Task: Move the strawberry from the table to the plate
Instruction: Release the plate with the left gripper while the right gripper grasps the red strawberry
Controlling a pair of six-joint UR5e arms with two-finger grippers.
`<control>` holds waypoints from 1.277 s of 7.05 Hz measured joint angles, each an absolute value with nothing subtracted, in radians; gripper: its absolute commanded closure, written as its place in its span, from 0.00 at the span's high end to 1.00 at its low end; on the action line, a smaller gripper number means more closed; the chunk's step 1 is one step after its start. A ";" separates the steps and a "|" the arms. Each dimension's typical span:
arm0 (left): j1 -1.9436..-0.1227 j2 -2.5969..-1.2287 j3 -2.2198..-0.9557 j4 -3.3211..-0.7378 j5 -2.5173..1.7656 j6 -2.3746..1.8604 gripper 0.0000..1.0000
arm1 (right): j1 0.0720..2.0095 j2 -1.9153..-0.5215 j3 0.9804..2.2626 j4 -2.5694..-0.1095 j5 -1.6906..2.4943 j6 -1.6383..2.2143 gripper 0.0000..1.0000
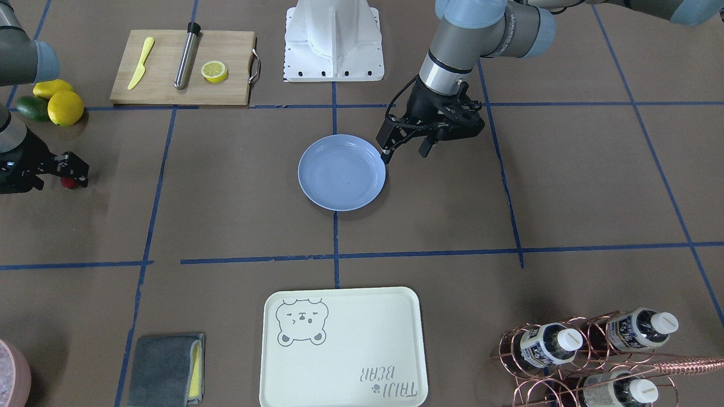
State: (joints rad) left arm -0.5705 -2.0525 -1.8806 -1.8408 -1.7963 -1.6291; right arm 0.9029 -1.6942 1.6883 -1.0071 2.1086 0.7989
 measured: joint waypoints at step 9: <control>-0.571 -2.051 -1.879 -1.841 -1.796 -1.629 1.00 | 0.903 -1.704 1.688 -1.013 2.156 0.799 0.00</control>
State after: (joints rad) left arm -0.5707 -2.0509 -1.8793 -1.8408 -1.7963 -1.6291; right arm 0.9035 -1.7036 1.6880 -1.0133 2.1560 0.7992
